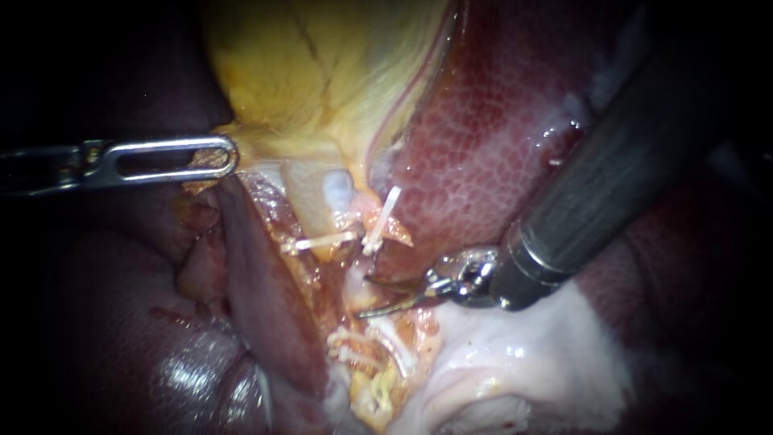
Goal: Go back from the cut right tube
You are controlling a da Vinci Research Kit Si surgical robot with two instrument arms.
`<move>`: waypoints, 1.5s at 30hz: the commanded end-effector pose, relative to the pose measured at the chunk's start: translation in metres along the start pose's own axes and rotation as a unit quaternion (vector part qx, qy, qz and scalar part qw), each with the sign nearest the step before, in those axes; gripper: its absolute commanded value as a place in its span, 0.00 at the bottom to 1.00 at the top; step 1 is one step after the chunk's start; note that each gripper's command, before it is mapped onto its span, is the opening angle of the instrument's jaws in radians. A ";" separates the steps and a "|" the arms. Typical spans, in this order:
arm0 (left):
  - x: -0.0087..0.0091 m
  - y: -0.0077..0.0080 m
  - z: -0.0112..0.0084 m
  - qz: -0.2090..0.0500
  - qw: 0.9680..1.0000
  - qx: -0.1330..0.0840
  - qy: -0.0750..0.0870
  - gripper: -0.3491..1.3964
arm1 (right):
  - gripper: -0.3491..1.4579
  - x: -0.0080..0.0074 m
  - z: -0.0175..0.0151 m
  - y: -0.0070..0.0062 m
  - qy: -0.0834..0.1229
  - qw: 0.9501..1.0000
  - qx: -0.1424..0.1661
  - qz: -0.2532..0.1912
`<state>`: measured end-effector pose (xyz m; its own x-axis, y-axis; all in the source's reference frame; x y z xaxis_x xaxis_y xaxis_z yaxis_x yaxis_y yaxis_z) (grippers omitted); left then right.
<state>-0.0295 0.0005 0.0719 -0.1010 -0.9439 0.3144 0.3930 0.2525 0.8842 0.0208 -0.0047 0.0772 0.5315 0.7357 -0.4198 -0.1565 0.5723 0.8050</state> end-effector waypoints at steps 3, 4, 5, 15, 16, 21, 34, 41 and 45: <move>0.0000 0.0000 0.0000 0.000 1.000 0.000 0.000 0.00 | 0.91 -0.0001 -0.0003 -0.0002 0.001 1.000 0.000 -0.009; 0.0000 0.0000 0.0000 0.000 1.000 0.000 0.000 0.00 | 0.93 -0.0002 -0.0004 -0.0003 0.003 1.000 -0.001 -0.018; 0.0000 0.0000 0.0000 0.000 1.000 0.000 0.000 0.00 | 0.97 -0.0003 -0.0006 -0.0004 0.005 1.000 -0.005 -0.024; 0.0000 0.0000 0.0000 0.000 1.000 0.000 0.000 0.00 | 0.98 0.0011 -0.0100 -0.0011 0.030 0.993 -0.039 -0.106; 0.0000 0.0000 0.0000 0.000 1.000 0.000 0.000 0.00 | 0.98 0.0017 -0.0113 -0.0011 0.033 0.992 -0.045 -0.109; 0.0002 0.0000 0.0001 0.000 1.000 0.000 0.000 0.00 | 0.98 0.0048 -0.0169 -0.0020 0.043 0.987 -0.082 -0.131; 0.0029 0.0001 0.0033 0.008 1.000 0.002 0.004 0.00 | 0.98 0.0060 -0.0180 -0.0041 0.046 0.984 -0.078 -0.155; 0.0053 -0.0003 0.0091 0.015 1.000 0.011 0.025 0.00 | 0.99 0.0058 -0.0175 -0.0042 0.045 0.984 -0.074 -0.156; 0.0064 -0.0003 0.0105 0.019 0.999 0.013 0.033 0.00 | 0.99 0.0058 -0.0174 -0.0042 0.045 0.984 -0.073 -0.156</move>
<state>-0.0399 -0.0034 0.0772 -0.0251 -0.9451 0.3259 0.3699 0.2941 0.8813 0.0101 0.0035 0.0640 0.4971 0.5409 -0.6785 -0.1189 0.8170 0.5643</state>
